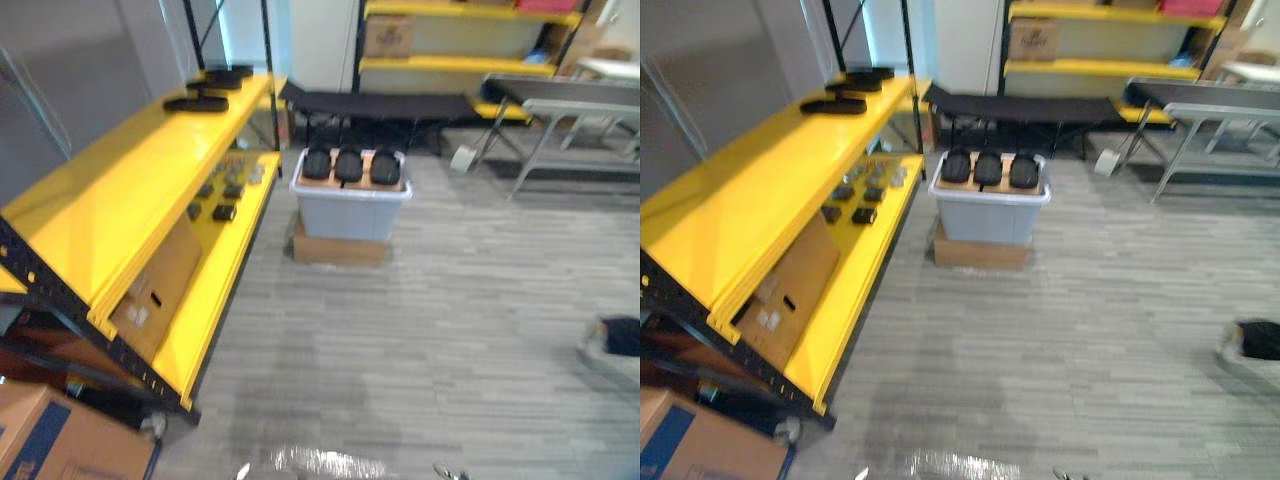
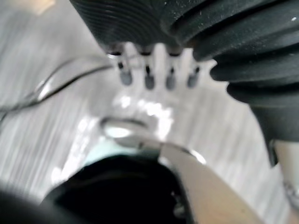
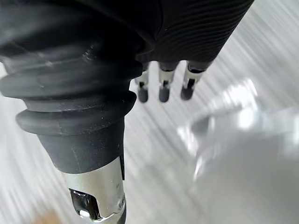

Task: Walk over and take plastic housings, then place them on the shelf

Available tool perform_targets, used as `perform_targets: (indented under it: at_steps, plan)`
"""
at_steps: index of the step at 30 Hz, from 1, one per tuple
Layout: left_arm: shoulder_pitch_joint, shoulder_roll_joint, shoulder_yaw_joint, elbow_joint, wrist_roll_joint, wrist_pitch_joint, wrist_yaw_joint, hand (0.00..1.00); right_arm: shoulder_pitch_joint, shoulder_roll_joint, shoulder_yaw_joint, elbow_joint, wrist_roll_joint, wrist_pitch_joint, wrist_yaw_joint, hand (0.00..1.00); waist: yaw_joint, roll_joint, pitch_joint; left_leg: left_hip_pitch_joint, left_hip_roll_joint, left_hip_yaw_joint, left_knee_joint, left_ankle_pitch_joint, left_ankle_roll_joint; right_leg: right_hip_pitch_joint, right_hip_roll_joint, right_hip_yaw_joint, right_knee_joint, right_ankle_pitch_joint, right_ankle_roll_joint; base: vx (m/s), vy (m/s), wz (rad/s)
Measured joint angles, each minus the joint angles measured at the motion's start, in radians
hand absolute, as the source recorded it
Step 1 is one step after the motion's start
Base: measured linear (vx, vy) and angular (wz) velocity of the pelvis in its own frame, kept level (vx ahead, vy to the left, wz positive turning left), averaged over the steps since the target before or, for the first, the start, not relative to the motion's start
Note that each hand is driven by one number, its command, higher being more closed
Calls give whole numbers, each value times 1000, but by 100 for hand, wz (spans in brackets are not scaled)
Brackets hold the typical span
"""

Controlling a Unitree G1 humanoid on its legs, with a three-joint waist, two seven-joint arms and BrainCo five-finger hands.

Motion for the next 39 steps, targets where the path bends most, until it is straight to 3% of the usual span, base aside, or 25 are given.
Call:
perform_targets:
  at_steps: [3, 7, 9, 13, 16, 22, 39]
  plan:
    - [-9, -6, 12, 2, -24, -1, -2, 0, 9, 12, -56, 17, 9, -6, 3, 0, -12, 11, 13, 56, -11, 45, -99, 45, -13, 24, -15, -7, -33, 8, 10, 49, 62, 6]
    - [-11, -2, 12, 4, -23, -10, -5, 0, -2, 32, -72, 25, 18, -51, 1, 0, -11, -4, 13, 132, -24, 51, -182, 75, -17, 72, -14, -13, -60, 8, 15, 144, 46, -1]
    - [-25, -1, 12, 5, -26, -7, -18, 0, -17, 39, -77, 25, 13, -83, -3, 0, -12, -7, 16, 149, -31, 50, -220, 103, 6, 78, -14, -25, -69, 12, 21, 165, 22, 7]
    - [-35, 4, 13, 11, -64, 3, -14, 0, -48, 53, -79, 23, -11, -125, -4, 0, -12, -20, 38, 185, -32, 51, -237, 105, 8, 109, -10, -33, -79, 12, 23, 128, 11, 2]
    - [-43, 1, 13, 25, -64, 2, -9, 0, -61, 54, -89, 19, -16, -139, 15, 0, -12, -13, 44, 201, -31, 56, -241, 94, -9, 120, -9, -34, -78, 12, 25, 53, 10, -4]
    - [-47, -9, 36, 37, -60, -1, -10, 0, -60, 66, -98, 19, -23, -139, 102, 0, -15, -6, 48, 209, -28, 58, -241, 85, -24, 125, -8, -34, -76, 6, 33, 0, -8, -1]
    - [-41, -12, 31, 37, -58, -20, -10, 0, -26, 65, -73, 19, -3, -119, 103, 0, -15, -6, 47, 216, -31, 47, -258, 98, -11, 125, -9, -54, -67, -20, 28, -65, -22, 1]
